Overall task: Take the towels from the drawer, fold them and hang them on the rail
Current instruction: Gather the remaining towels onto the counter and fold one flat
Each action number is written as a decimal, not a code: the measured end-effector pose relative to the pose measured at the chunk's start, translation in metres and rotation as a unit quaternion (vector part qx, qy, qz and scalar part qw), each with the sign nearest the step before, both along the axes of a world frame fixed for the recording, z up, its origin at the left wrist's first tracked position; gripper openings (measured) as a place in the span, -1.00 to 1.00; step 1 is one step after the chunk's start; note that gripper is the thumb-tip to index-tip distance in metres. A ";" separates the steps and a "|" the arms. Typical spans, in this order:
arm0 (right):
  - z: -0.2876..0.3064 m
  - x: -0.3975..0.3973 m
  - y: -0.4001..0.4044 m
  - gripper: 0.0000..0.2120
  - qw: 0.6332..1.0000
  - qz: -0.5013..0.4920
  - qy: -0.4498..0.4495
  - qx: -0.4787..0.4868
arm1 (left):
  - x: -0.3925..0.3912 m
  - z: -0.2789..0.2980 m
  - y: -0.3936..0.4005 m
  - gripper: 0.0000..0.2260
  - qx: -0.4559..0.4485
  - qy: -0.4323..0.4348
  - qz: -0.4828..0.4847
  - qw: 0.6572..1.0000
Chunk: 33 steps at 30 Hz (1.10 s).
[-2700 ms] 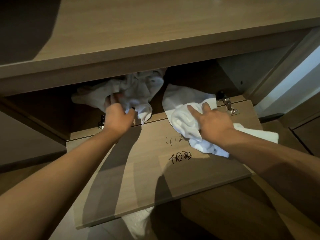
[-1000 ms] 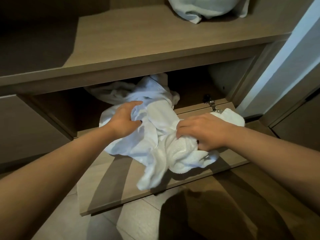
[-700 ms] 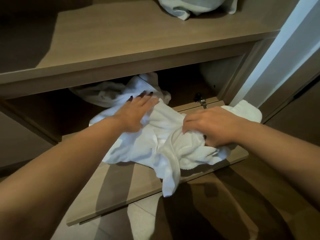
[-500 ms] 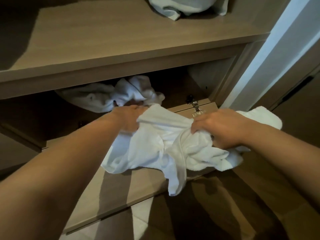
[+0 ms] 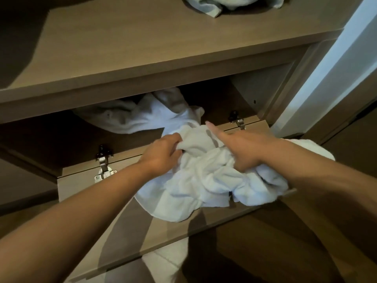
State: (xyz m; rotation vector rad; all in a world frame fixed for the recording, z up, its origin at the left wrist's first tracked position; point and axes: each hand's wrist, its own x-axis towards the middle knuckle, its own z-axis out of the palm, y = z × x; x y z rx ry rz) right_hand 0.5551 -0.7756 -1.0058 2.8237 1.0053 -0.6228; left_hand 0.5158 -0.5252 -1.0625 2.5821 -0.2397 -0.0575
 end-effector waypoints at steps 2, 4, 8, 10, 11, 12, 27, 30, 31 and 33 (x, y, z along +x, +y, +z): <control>-0.015 0.002 0.015 0.21 1.000 0.015 0.002 0.004 | -0.013 0.006 -0.004 -0.87 -0.111 0.012 -0.014 0.994; -0.029 0.002 0.022 0.05 1.000 0.019 0.025 0.000 | -0.022 0.008 -0.005 -0.80 -0.162 0.019 -0.030 0.986; -0.039 -0.007 0.010 -0.35 0.999 0.002 0.018 0.032 | -0.022 0.005 -0.007 -0.14 -0.025 0.065 -0.093 0.993; -0.037 -0.015 -0.002 -0.33 0.997 -0.008 0.001 0.083 | -0.022 -0.002 -0.014 0.23 0.069 0.117 -0.108 0.985; -0.035 -0.018 -0.006 -0.32 0.995 -0.004 -0.009 0.101 | -0.022 -0.008 -0.019 0.29 0.103 0.121 -0.111 0.981; -0.033 -0.021 -0.009 -0.31 0.994 0.004 -0.016 0.109 | -0.020 -0.013 -0.024 0.29 0.128 0.118 -0.104 0.979; 0.012 -0.026 -0.036 -0.32 0.946 -0.182 -0.048 0.266 | 0.012 0.048 0.022 -0.61 -0.372 0.154 0.407 0.820; 0.040 -0.031 -0.029 -0.52 0.949 -0.180 -0.024 0.257 | -0.007 0.073 0.019 -0.51 -0.426 0.179 0.497 0.734; 0.052 -0.032 -0.027 -0.55 0.940 -0.215 0.002 0.267 | -0.011 0.084 0.018 -0.54 -0.453 0.204 0.522 0.693; 0.077 -0.036 -0.025 -0.54 0.921 -0.285 0.016 0.265 | -0.022 0.110 0.015 -0.66 -0.518 0.269 0.536 0.610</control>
